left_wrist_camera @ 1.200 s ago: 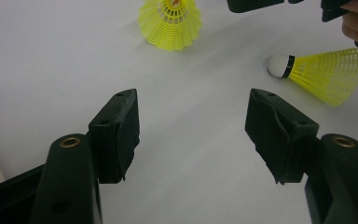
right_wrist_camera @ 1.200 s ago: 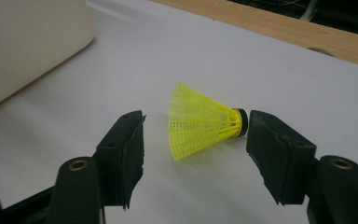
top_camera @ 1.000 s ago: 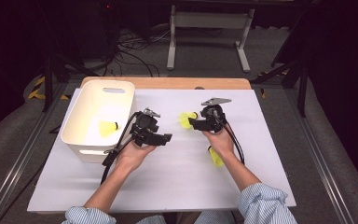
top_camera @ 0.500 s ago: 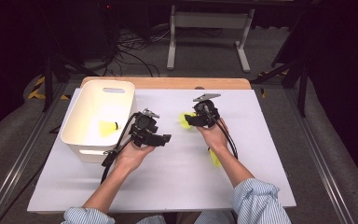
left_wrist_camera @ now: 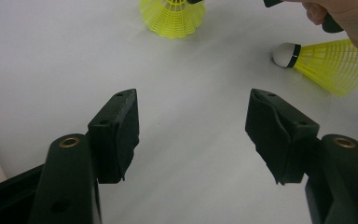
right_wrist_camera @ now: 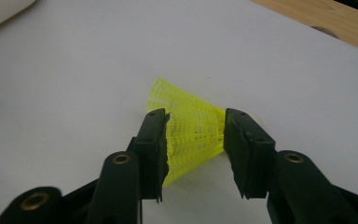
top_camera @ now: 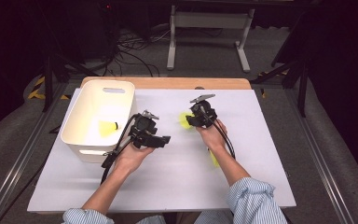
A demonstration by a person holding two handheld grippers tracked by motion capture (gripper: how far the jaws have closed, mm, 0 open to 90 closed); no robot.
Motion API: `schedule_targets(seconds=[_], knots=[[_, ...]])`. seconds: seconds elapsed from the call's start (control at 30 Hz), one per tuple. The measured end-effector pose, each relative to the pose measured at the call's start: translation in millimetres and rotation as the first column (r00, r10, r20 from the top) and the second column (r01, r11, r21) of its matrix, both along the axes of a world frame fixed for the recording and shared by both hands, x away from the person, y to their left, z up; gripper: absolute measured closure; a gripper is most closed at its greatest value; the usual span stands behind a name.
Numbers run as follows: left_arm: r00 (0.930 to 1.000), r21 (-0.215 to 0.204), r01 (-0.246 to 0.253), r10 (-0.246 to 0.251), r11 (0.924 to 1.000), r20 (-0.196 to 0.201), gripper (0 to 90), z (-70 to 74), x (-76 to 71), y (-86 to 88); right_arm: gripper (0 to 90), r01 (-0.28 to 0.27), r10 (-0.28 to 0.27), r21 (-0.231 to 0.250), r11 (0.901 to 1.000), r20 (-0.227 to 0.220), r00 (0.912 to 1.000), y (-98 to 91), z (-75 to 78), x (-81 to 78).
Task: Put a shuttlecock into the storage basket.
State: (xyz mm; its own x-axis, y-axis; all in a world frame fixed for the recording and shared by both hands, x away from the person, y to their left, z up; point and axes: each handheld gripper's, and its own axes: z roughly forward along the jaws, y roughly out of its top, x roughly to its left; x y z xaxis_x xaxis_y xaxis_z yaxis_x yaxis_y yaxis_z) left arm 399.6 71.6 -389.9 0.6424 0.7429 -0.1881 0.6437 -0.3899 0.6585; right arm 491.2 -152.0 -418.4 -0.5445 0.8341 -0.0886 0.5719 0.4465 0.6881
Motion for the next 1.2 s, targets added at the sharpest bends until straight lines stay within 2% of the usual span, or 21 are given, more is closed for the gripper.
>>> schedule_targets(seconds=[0.53,0.87,1.2], knots=[[1.0,0.009,0.008,-0.008,0.9999,0.005,35.7,-0.8,-0.2,-2.8,87.8,0.02,-0.02,-0.026,0.9995,-0.015,0.9997,-6.9,2.4,-2.3],[0.9999,0.009,0.009,-0.009,0.9999,0.011,35.9,-0.9,0.2,-5.7,90.0,0.058,-0.058,-0.04,0.9975,0.014,0.9982,-18.9,6.8,-6.2],[0.9996,0.006,0.018,-0.019,0.9998,0.019,35.9,1.4,-0.3,-8.3,90.0,0.048,-0.048,-0.006,0.9988,0.037,0.9981,-29.1,12.8,-17.2]])
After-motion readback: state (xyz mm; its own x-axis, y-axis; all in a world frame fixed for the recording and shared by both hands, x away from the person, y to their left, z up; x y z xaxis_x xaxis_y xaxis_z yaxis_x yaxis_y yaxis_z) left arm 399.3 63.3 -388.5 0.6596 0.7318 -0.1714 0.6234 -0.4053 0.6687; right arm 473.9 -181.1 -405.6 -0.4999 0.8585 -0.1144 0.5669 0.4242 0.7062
